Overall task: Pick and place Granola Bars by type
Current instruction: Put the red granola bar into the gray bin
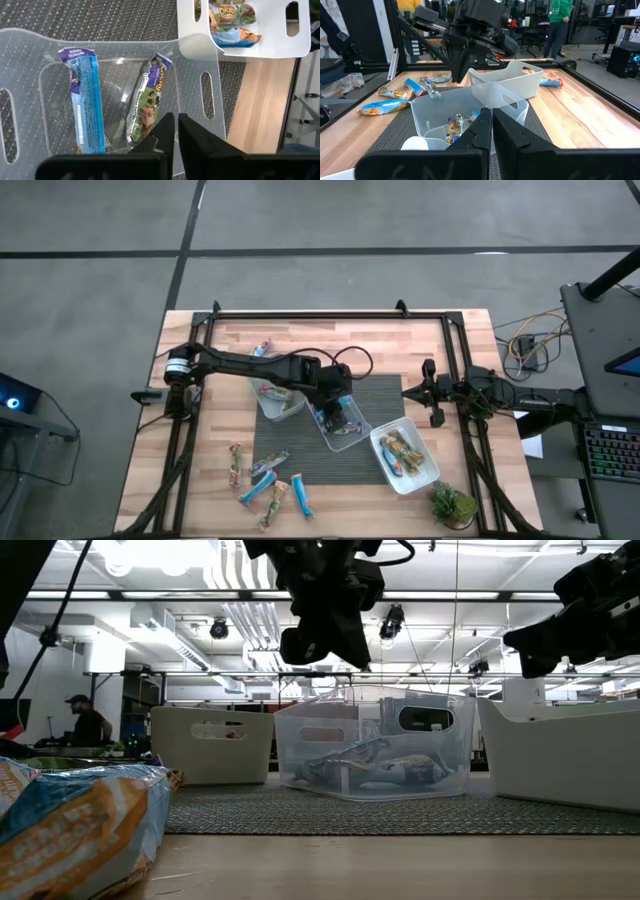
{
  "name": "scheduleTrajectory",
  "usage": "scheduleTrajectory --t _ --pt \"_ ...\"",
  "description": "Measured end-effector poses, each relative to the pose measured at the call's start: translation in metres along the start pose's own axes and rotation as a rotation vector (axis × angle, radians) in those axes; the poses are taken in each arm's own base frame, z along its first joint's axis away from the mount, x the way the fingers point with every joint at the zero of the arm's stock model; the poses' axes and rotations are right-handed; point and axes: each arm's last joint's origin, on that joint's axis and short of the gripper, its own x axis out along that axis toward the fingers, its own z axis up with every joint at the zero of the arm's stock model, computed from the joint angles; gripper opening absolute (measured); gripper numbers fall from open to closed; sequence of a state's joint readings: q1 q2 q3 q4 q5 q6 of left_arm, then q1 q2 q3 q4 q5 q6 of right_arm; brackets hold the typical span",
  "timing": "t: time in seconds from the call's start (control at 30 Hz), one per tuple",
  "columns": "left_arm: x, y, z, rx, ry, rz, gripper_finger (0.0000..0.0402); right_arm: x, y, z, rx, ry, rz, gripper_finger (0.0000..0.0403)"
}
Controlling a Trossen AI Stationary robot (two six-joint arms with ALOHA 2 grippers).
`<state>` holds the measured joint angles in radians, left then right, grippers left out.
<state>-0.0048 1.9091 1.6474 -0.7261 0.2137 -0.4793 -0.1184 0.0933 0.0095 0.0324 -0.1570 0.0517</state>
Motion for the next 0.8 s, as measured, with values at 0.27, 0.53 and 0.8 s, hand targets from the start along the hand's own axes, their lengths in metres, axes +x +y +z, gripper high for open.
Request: scheduleTrajectory --t 0.27,0.53,0.8 --pt "-0.006 -0.003 0.000 0.015 0.005 -0.040 0.0000 0.000 0.000 0.000 0.000 0.000 0.000 0.0009" --pt "-0.024 -0.013 -0.006 0.008 0.011 -0.068 0.0000 0.000 0.000 0.000 0.000 0.000 0.000 0.0008" --pt "-0.065 0.003 -0.005 -0.031 -0.042 0.032 0.0000 0.000 0.000 0.000 0.000 0.000 0.000 0.0008"
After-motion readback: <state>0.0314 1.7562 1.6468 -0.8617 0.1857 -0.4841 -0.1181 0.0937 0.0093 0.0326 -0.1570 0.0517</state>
